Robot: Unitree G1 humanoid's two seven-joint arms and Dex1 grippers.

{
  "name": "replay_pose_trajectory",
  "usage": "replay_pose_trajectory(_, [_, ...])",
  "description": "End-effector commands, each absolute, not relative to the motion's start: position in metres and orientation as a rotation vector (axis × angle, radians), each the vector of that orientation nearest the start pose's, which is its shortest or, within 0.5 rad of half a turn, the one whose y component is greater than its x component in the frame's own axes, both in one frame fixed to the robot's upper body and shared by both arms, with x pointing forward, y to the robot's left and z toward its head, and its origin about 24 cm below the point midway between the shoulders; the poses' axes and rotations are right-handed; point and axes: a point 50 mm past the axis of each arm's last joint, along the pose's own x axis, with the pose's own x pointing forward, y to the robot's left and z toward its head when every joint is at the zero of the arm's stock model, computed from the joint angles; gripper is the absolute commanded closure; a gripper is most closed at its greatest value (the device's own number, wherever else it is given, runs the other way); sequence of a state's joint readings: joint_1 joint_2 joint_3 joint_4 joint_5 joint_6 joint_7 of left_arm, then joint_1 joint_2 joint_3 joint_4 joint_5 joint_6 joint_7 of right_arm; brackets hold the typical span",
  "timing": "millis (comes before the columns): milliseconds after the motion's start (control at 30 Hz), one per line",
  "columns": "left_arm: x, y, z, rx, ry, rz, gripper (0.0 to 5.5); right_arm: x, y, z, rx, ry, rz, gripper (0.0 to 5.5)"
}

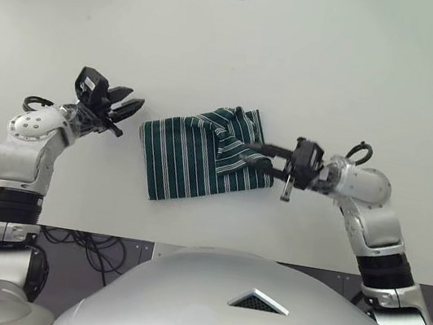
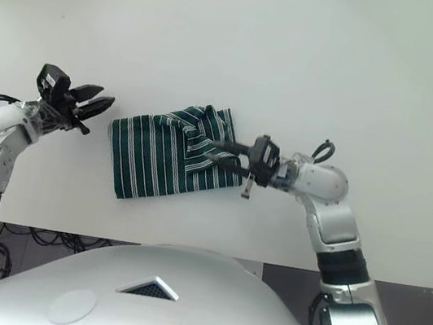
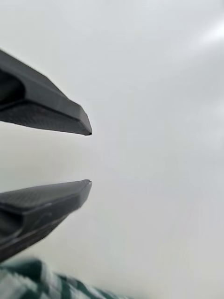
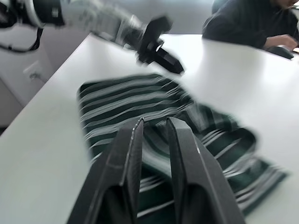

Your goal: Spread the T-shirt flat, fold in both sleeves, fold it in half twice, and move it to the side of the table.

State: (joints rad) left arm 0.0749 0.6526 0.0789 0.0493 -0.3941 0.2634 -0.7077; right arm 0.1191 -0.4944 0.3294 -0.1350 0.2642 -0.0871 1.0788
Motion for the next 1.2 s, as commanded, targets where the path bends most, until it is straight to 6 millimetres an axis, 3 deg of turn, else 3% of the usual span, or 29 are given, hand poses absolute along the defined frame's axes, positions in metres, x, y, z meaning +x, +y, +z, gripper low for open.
replay_pose_trajectory(33, [0.227,0.247,0.078,0.152,0.113,-0.632,3.80,0.164,-0.126,0.027,-0.222,0.165,1.478,4.60])
replay_pose_trajectory(133, [0.210,0.221,0.093,0.189,-0.021,-0.824,3.80,0.165,-0.125,0.019,-0.245,0.194,1.452,4.60])
replay_pose_trajectory(233, [0.186,0.203,0.074,0.442,-0.002,-1.034,3.80,0.165,-0.126,0.013,-0.267,0.232,1.426,4.60])
replay_pose_trajectory(333, [0.165,0.202,0.046,0.737,0.052,-1.199,3.80,0.169,-0.129,0.008,-0.277,0.260,1.378,4.60])
replay_pose_trajectory(500, [0.146,0.215,0.014,0.936,0.170,-1.329,3.80,0.178,-0.132,0.006,-0.249,0.295,1.312,4.60])
replay_pose_trajectory(633, [0.139,0.232,-0.006,0.998,0.313,-1.365,3.80,0.183,-0.131,0.006,-0.164,0.339,1.271,4.60])
replay_pose_trajectory(733, [0.136,0.233,-0.012,1.001,0.323,-1.382,3.80,0.191,-0.128,0.011,-0.086,0.338,1.249,4.60])
replay_pose_trajectory(933, [0.127,0.227,-0.012,0.935,0.342,-1.438,3.80,0.235,-0.115,0.024,-0.041,0.286,1.140,4.60])
replay_pose_trajectory(1200, [0.130,0.226,-0.015,0.965,0.346,-1.454,3.80,0.272,-0.106,0.034,0.051,0.348,1.127,4.60])
